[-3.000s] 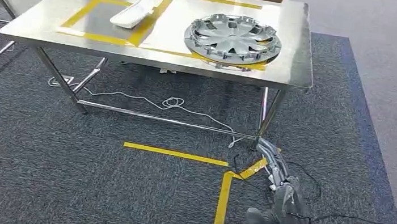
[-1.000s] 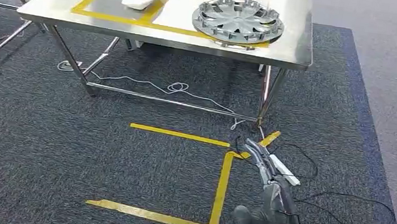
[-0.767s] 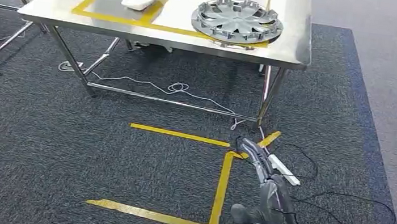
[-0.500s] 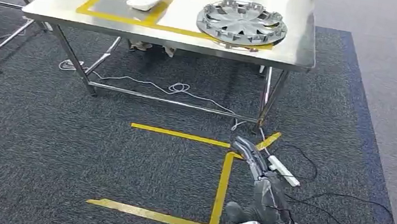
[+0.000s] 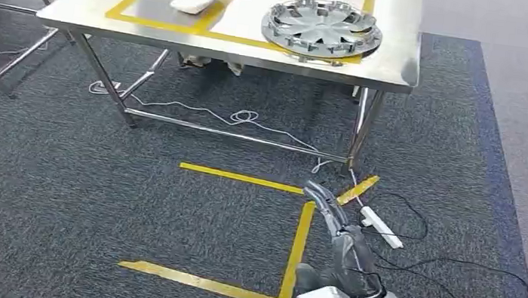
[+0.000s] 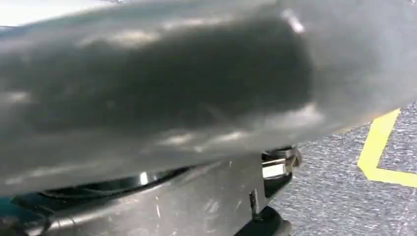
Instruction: Take the parts from the cabinet and place them on the table.
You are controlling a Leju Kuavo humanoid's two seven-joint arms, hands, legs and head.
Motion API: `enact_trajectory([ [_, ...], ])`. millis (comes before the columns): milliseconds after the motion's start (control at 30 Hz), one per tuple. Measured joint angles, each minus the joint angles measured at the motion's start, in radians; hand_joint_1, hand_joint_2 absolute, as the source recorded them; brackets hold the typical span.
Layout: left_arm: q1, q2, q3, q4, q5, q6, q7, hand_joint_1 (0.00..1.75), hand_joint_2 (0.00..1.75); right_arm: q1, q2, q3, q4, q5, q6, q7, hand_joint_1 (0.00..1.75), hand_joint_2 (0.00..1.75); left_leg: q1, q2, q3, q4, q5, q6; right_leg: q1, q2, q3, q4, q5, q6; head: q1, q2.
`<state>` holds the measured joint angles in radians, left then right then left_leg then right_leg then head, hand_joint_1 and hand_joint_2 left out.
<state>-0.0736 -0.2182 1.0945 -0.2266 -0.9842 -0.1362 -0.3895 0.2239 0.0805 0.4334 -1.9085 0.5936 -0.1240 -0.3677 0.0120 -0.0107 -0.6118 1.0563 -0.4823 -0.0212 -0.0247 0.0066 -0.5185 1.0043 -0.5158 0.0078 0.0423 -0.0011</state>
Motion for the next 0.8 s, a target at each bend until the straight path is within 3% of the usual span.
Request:
enact_trajectory([
  [100,0.001,0.000,0.009,0.000,0.010,0.011,0.000,0.00,0.00,0.002,0.000,0.000,0.004,0.000,0.006,0.008,0.00,0.00,0.000,0.001,-0.100,0.245,-0.117,-0.005,0.006,-0.014,-0.008,0.001,0.002,-0.006,-0.001,0.000],
  [133,0.003,0.000,0.013,0.000,0.015,0.011,0.000,0.00,0.00,0.004,0.000,0.000,0.006,0.000,0.008,0.011,0.00,0.00,0.000,0.001,-0.111,0.278,-0.120,-0.002,0.008,-0.018,-0.008,0.002,0.003,-0.007,-0.001,0.000],
  [167,0.004,0.000,0.021,0.000,0.027,0.011,0.000,0.00,0.00,0.004,0.000,0.000,0.009,0.000,0.008,0.015,0.00,0.00,0.000,0.001,-0.095,0.258,-0.099,0.002,0.010,-0.021,-0.008,0.002,0.003,-0.007,-0.001,0.000],
  [200,0.005,0.001,0.027,0.000,0.035,0.011,0.001,0.00,0.00,0.004,0.000,0.000,0.010,0.000,0.006,0.016,0.00,0.00,-0.001,0.002,-0.061,0.192,-0.060,0.008,0.012,-0.023,-0.007,0.002,0.003,-0.007,-0.001,0.000],
  [267,0.004,0.003,0.039,0.000,0.044,0.011,0.002,0.00,0.00,0.003,0.000,0.000,0.010,0.000,0.004,0.016,0.00,0.00,-0.007,0.007,0.031,0.014,0.020,0.025,0.015,-0.026,-0.003,0.002,0.002,-0.006,-0.001,0.000],
  [300,0.002,0.005,0.043,-0.001,0.049,0.011,0.002,0.00,0.00,0.003,0.000,0.000,0.010,0.000,0.004,0.017,0.00,0.00,-0.014,0.018,0.056,-0.028,0.007,0.032,0.018,-0.028,-0.005,0.002,0.001,-0.004,0.000,0.000],
  [433,0.003,0.008,0.056,-0.001,0.052,0.010,-0.008,0.00,0.00,-0.005,0.000,-0.002,0.011,-0.001,0.008,0.018,0.00,0.00,-0.016,0.014,0.049,-0.048,0.009,0.035,0.019,-0.036,-0.011,-0.002,0.006,0.013,0.001,0.000],
  [467,0.003,0.009,0.057,-0.001,0.051,0.010,-0.013,0.00,0.00,-0.011,0.000,-0.002,0.013,-0.003,0.011,0.015,0.00,0.00,-0.006,0.015,0.053,-0.060,0.017,0.041,0.018,-0.032,-0.023,0.005,-0.004,0.019,0.000,0.000],
  [500,0.002,0.011,0.057,-0.001,0.048,0.010,-0.019,0.00,0.00,-0.016,0.000,-0.002,0.014,-0.005,0.012,0.012,0.00,0.00,-0.007,0.014,0.052,-0.061,0.019,0.044,0.018,-0.023,-0.032,0.028,-0.025,0.024,0.003,0.000],
  [600,0.001,0.019,0.057,-0.002,0.039,0.005,-0.030,0.00,0.00,-0.023,0.000,-0.002,0.023,-0.007,0.019,0.006,0.00,0.00,-0.010,0.012,0.045,-0.061,0.021,0.050,0.015,-0.012,-0.139,0.259,-0.136,0.031,0.004,0.000],
  [633,0.003,0.023,0.057,-0.002,0.039,0.005,-0.030,0.00,0.00,-0.024,0.000,-0.002,0.027,-0.006,0.021,0.006,0.00,0.00,-0.011,0.012,0.044,-0.060,0.021,0.050,0.016,-0.012,-0.165,0.312,-0.146,0.032,0.004,0.000],
  [667,0.004,0.026,0.058,-0.002,0.039,0.006,-0.030,0.00,0.00,-0.024,0.000,-0.003,0.029,-0.006,0.022,0.006,0.00,0.00,-0.012,0.010,0.045,-0.060,0.021,0.050,0.015,-0.011,-0.166,0.312,-0.130,0.032,0.003,0.000],
  [700,0.005,0.027,0.059,-0.002,0.039,0.006,-0.030,0.00,0.00,-0.025,0.000,-0.003,0.032,-0.006,0.023,0.006,0.00,0.00,-0.012,0.007,0.045,-0.060,0.021,0.050,0.015,-0.011,-0.145,0.265,-0.093,0.030,0.003,0.000],
  [767,0.003,0.028,0.063,-0.002,0.039,0.005,-0.029,0.00,0.00,-0.027,0.000,-0.003,0.032,-0.005,0.024,0.006,0.00,0.00,-0.013,-0.001,0.047,-0.057,0.021,0.049,0.015,-0.007,-0.059,0.089,0.001,0.024,0.004,0.000],
  [800,0.003,0.027,0.063,-0.002,0.039,0.002,-0.029,0.00,0.00,-0.030,0.000,-0.003,0.032,-0.003,0.026,0.006,0.00,0.00,-0.012,-0.002,0.046,-0.056,0.020,0.046,0.016,0.003,-0.029,0.022,0.008,0.019,0.004,0.000],
])
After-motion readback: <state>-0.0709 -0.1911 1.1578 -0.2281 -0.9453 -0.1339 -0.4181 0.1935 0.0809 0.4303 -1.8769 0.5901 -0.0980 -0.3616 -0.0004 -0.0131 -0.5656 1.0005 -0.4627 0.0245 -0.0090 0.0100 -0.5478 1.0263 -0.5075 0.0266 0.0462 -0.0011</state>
